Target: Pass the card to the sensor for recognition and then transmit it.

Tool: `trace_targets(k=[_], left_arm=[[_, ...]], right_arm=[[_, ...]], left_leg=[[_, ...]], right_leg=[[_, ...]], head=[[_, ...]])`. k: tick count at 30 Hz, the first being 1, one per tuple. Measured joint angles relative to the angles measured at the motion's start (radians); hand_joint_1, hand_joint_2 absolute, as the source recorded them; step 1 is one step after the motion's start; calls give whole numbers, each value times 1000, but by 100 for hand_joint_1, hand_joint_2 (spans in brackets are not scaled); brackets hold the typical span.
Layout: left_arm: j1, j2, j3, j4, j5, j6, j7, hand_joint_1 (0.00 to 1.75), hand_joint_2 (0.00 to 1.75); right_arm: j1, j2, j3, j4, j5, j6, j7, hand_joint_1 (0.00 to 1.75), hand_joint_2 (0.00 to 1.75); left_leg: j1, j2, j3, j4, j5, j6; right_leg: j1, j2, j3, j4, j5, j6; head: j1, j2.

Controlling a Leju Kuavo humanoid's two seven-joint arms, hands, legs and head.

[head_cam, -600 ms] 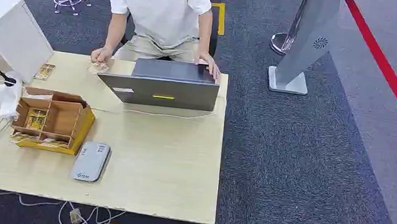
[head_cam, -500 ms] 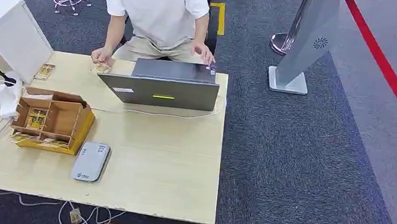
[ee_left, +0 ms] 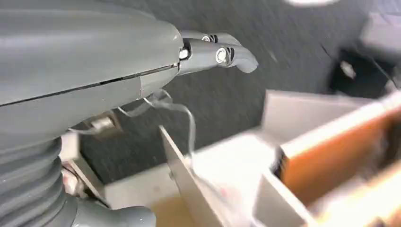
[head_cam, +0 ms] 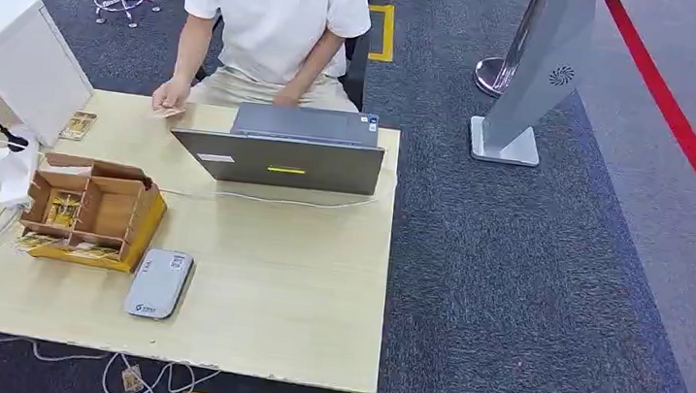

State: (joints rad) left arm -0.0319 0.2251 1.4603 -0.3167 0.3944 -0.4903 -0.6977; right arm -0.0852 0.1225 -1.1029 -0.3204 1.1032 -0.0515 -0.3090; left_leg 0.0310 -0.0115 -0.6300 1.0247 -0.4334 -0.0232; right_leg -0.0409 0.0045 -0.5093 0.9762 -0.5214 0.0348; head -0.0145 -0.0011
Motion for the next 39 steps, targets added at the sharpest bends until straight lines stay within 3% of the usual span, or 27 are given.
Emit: trace_targets(k=[3, 11, 14, 22, 31, 33, 34, 36, 37, 39], left_arm=[[-10, -9, 8, -95, -85, -68, -3, 0, 175], [-43, -22, 60, -333, -167, -130, -3, 0, 175], [-48, -60, 66, -438, -186, -184, -3, 0, 175], [-55, -106, 67, -554, -191, -194, -3, 0, 175], [-59, -192, 67, -771, -293, -303, -3, 0, 175], [-58, -220, 53, -837, -343, -265, -3, 0, 175], [-60, -230, 34, -890, -401, -207, 9, 0, 175], [-120, -232, -33, -1015, -588, -63, 104, 0, 175], [-195, -197, -88, -1046, -737, 48, 158, 0, 175], [-300, -142, -163, -1040, -887, 164, 185, 0, 175]], right_arm=[[0, 14, -23, -1, 1, 1, -14, 0, 175], [0, 33, -79, -13, -5, 0, -8, 0, 175], [0, 36, -95, -13, -5, 0, -8, 0, 175], [0, 41, -111, -13, -5, 0, -8, 0, 175], [-3, 42, -120, -10, 5, 1, -13, 0, 175], [-6, 42, -120, -5, 26, 1, -7, 0, 175], [-10, 42, -116, 0, 47, 1, 3, 0, 175], [-30, 42, -96, 9, 89, 5, 34, 0, 175], [-47, 44, -79, 15, 114, 16, 54, 0, 175], [-70, 47, -58, 22, 136, 24, 74, 0, 175]], left_leg=[[0, 0, 0, 0, 0, 0], [0, 0, 0, 0, 0, 0], [0, 0, 0, 0, 0, 0], [0, 0, 0, 0, 0, 0], [0, 0, 0, 0, 0, 0], [-1, 0, 0, 0, 0, 0], [0, 0, 0, 1, 1, 0], [3, -2, 0, 2, 7, 1], [5, -7, -4, 2, 11, 0], [10, -11, -7, 2, 16, -4]], right_leg=[[0, 0, 0, 0, 0, 0], [0, 1, 0, 0, 0, 0], [0, 1, 0, 0, 0, 0], [0, 1, 0, 0, 0, 0], [0, 1, 0, 0, 0, 0], [-1, 1, -1, 0, 0, 0], [0, 1, -2, 0, 1, -1], [0, -3, -8, -1, 4, -1], [1, -9, -10, 0, 7, -3], [5, -12, -15, 1, 9, -7]], head=[[0, 0], [1, 0], [1, 0], [1, 0], [2, 0], [1, 0], [0, 0], [1, 0], [3, 0], [1, 0]])
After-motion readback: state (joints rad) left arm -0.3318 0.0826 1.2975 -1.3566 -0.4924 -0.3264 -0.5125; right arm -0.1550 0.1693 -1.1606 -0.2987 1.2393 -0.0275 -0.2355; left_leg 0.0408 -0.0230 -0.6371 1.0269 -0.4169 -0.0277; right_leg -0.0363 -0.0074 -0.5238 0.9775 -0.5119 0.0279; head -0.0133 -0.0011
